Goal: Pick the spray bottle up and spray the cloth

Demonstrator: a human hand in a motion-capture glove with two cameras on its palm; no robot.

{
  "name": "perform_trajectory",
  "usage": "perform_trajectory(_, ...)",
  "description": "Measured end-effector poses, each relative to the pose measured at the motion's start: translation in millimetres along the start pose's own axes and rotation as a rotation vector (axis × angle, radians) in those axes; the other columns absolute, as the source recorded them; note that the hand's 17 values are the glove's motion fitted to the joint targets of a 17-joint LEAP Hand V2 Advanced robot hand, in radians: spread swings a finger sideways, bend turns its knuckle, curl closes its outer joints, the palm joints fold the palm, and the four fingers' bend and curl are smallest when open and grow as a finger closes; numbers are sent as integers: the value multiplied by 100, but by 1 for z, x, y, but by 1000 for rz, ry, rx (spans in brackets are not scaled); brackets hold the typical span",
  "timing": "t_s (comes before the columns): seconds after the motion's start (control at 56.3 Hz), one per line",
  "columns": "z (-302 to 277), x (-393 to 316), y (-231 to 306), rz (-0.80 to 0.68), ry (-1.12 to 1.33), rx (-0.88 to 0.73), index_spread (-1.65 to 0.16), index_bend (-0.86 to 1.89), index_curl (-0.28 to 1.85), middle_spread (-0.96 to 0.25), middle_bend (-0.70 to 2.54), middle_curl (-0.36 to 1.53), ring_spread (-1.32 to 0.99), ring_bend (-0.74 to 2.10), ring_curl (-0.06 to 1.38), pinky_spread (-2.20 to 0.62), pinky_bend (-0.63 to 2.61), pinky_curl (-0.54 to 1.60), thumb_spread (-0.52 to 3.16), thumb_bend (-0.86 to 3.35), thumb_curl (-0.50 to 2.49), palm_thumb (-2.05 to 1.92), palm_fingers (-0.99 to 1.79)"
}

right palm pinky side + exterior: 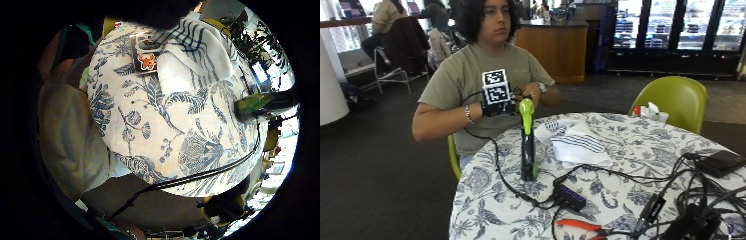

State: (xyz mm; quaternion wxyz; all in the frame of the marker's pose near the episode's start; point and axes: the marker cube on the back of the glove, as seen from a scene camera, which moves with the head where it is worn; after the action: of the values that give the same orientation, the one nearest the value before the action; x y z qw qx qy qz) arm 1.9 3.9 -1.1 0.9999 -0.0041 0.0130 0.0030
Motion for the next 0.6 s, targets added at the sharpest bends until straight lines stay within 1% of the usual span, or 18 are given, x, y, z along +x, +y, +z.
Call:
perform_trajectory(0.018,-1,1,2,5,10,0,-21,40,10,0,5,0,-3,33,8,5,45,10,35,33,11,55,61)
perform_trajectory(0.071,-8,8,13,39,75,6,-29,34,16,1,7,1,-5,38,15,6,52,19,53,32,13,56,48)
perform_trajectory(0.142,-29,21,38,119,152,26,-35,33,21,1,11,3,-6,40,20,10,52,23,71,29,16,57,40)
perform_trajectory(0.248,-64,35,73,250,195,57,-40,32,25,0,13,6,-7,40,22,13,51,25,87,24,19,59,37)
perform_trajectory(0.355,-99,42,99,348,210,114,-42,31,27,0,14,9,-7,40,24,15,50,27,96,19,21,60,37)
perform_trajectory(0.479,-119,42,110,392,244,139,-43,29,30,0,14,11,-7,40,26,16,49,28,102,14,24,61,38)
perform_trajectory(0.603,-120,38,109,398,307,136,-43,27,32,0,14,13,-7,39,27,16,48,30,105,9,26,63,39)
